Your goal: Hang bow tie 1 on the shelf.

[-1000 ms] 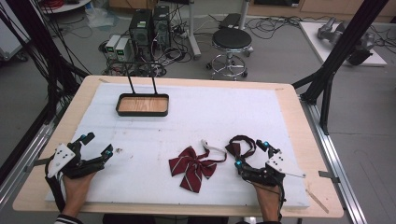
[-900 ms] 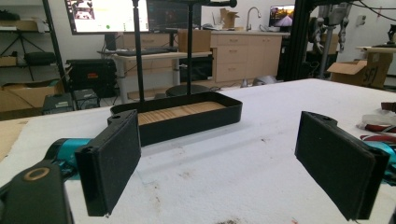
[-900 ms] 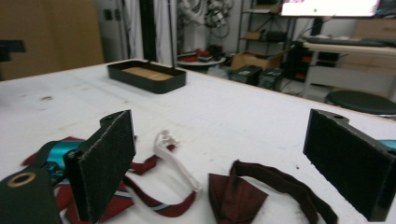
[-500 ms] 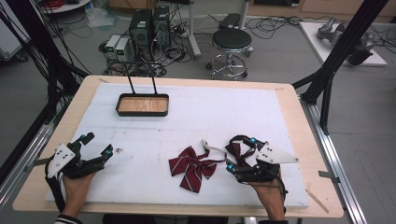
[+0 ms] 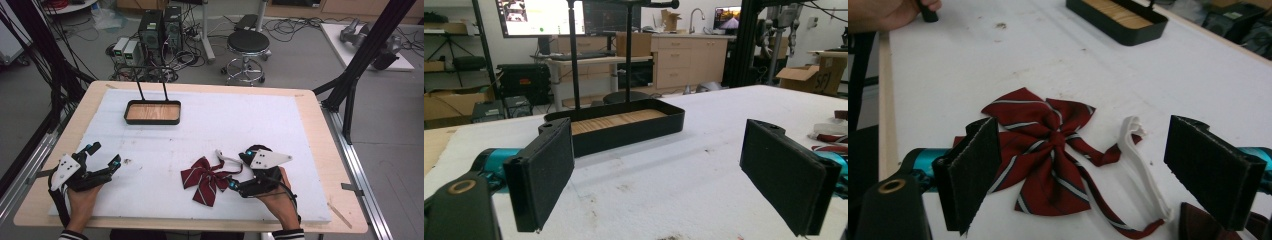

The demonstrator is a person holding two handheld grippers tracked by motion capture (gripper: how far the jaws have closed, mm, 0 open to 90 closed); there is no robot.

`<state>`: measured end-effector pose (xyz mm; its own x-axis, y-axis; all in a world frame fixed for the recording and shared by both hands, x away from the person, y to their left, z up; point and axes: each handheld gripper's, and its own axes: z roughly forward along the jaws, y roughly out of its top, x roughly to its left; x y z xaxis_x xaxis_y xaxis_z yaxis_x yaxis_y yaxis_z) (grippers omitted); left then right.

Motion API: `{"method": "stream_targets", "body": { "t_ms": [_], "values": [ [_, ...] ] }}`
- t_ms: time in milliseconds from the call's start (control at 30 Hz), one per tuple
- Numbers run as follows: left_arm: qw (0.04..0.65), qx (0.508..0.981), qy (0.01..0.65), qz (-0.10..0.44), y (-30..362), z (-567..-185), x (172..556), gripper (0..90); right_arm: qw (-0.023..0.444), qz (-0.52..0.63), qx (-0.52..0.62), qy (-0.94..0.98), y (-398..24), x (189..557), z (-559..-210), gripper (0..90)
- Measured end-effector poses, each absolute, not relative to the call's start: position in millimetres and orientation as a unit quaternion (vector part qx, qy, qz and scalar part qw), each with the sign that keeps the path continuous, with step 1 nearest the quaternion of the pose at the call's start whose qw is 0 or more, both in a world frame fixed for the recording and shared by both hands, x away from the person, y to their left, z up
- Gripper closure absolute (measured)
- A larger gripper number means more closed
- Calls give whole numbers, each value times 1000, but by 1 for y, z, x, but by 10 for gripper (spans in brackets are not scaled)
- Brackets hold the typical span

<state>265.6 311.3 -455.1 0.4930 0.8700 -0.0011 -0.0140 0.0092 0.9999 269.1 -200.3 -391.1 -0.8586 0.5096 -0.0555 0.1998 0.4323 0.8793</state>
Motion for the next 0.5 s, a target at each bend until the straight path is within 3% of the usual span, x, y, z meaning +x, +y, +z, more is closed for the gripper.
{"method": "stream_targets", "body": {
  "t_ms": [500],
  "values": [
    [615,607,353,359,311,-455,266,145,109,429,204,873,-177,284,-400,157]
  ]
}}
